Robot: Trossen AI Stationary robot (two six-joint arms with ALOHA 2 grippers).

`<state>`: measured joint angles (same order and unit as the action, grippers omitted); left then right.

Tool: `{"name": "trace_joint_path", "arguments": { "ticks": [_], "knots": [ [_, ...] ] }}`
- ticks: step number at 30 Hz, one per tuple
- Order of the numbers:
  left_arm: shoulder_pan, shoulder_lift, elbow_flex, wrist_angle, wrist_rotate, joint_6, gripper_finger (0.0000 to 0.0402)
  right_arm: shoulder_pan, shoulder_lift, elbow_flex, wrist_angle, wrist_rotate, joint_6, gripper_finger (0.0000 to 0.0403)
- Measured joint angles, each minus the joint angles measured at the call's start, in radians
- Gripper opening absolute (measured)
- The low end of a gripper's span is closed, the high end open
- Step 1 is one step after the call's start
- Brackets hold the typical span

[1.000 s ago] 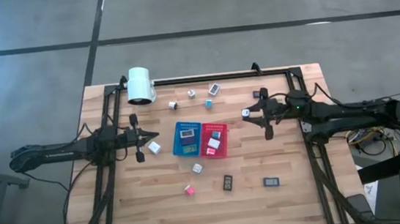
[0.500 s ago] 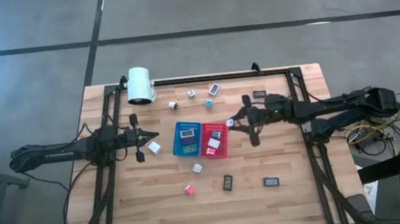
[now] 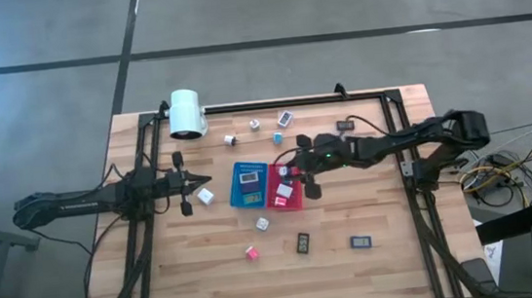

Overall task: Pick & Place Office items
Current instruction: Put the violet charger adapter into the red bin

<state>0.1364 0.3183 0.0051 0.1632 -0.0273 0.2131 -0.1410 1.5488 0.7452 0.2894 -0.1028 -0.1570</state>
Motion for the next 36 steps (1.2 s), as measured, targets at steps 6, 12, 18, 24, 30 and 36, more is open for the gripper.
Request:
{"name": "trace_joint_path", "arguments": {
  "ticks": [6, 12, 18, 24, 30, 36],
  "knots": [
    [0.000, 0.000, 0.000, 0.000, 0.000, 0.000, 0.0003, 0.011, 0.132, 0.110, -0.123, -0.008, -0.033, 0.0130],
    [0.000, 0.001, 0.000, 0.000, 0.000, 0.000, 0.0003, 0.044, 0.231, 0.207, -0.252, -0.019, -0.114, 0.0130],
    [0.000, 0.006, 0.000, 0.000, -0.007, 0.000, 0.0003, 0.052, 0.284, 0.262, -0.292, -0.064, -0.135, 0.0131],
    [0.000, 0.006, 0.000, 0.000, -0.007, 0.000, 0.0003, 0.051, 0.276, 0.259, -0.294, -0.063, -0.118, 0.0146],
    [0.000, 0.006, 0.000, 0.000, -0.007, 0.000, 0.0003, 0.052, 0.275, 0.254, -0.293, -0.063, -0.109, 0.0161],
    [0.000, 0.006, 0.000, 0.000, -0.008, -0.001, 0.0003, 0.053, 0.286, 0.253, -0.301, -0.064, -0.112, 0.0156]
  ]
}}
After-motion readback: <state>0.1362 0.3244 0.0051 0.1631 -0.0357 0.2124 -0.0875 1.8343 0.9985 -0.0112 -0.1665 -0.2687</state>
